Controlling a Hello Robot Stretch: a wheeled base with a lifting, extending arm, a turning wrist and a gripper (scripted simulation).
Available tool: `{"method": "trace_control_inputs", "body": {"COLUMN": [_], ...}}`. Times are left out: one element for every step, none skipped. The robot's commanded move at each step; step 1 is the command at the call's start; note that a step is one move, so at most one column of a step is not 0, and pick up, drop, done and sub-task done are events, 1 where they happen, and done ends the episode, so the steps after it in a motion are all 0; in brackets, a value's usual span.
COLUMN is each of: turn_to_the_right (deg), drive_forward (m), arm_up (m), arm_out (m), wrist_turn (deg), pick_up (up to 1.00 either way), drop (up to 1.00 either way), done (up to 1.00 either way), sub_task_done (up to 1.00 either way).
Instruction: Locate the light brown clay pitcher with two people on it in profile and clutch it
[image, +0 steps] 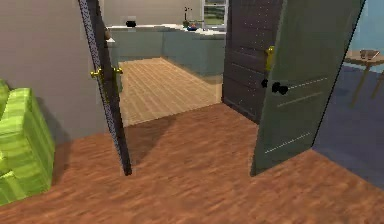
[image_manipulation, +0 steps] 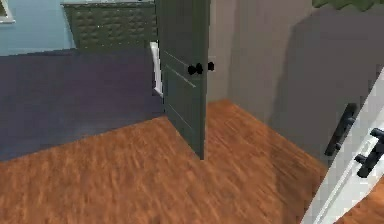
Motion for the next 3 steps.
{"method": "trace_control_inputs", "body": {"turn_to_the_right": [0.0,0.0,-33.0], "drive_forward": [1.00,0.75,0.00], "arm_up": [0.00,0.00,0.00], "arm_out": [0.00,0.00,0.00], "wrist_turn": [0.0,0.0,0.0], "pick_up": [0.00,0.00,0.00], "drop": [0.00,0.00,0.00], "done": [0.00,0.00,0.00], "sub_task_done": [0.00,0.00,0.00]}}
